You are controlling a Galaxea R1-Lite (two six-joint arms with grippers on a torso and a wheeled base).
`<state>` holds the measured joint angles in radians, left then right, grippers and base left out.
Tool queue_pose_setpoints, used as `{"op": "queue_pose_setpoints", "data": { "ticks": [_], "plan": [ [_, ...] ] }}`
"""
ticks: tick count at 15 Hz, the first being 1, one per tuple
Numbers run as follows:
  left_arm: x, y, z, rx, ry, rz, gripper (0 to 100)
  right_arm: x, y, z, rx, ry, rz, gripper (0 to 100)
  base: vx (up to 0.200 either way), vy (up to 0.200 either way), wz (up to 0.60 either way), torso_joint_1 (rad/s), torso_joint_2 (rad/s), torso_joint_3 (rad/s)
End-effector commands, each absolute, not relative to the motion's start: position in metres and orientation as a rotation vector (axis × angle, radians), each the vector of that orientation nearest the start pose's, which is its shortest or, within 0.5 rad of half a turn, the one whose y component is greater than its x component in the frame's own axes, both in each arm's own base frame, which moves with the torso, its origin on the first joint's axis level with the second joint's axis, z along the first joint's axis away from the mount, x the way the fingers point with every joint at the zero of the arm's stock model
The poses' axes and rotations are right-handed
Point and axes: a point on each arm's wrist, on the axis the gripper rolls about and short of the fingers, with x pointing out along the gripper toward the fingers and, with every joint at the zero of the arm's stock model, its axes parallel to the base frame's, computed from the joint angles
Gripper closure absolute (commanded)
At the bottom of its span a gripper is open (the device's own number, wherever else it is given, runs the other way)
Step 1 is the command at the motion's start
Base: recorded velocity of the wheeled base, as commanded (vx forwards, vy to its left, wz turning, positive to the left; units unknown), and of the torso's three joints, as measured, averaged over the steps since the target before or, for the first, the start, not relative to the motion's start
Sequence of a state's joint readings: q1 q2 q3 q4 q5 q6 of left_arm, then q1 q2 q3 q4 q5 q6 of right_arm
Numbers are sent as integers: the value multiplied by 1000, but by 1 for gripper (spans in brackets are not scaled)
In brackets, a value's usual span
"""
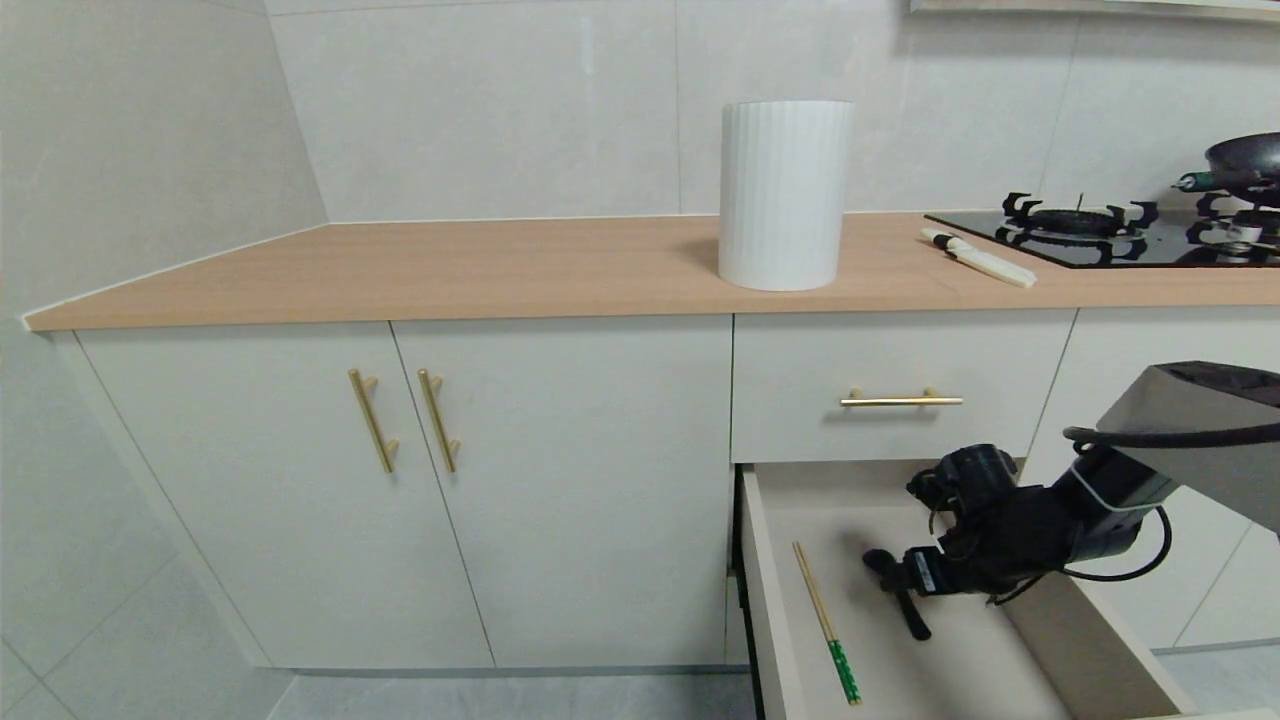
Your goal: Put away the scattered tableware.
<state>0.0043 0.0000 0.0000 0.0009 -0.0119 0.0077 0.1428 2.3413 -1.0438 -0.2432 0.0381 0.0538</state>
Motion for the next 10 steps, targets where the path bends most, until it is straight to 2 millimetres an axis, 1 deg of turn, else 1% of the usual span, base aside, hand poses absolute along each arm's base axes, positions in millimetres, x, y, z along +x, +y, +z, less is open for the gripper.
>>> {"op": "queue_pose_setpoints", "data": {
  "ticks": [1,3,4,5,6,8,10],
  "plan": [
    [-23,0,75,8,2,-8,0,362,55,25,22,965,131,0,0,0,0,0,0,0],
    [-23,0,75,8,0,-8,0,339,52,67,28,882,136,0,0,0,0,0,0,0],
    [-23,0,75,8,2,-8,0,324,50,81,26,857,140,0,0,0,0,0,0,0],
    [-23,0,75,8,2,-6,0,310,48,89,24,848,143,0,0,0,0,0,0,0],
    [-23,0,75,8,0,-8,0,284,47,101,21,832,158,0,0,0,0,0,0,0],
    [-23,0,75,8,0,-8,0,256,51,105,2,837,182,0,0,0,0,0,0,0],
    [-23,0,75,12,1,-8,0,243,51,110,-5,830,195,0,0,0,0,0,0,0]
  ]
}}
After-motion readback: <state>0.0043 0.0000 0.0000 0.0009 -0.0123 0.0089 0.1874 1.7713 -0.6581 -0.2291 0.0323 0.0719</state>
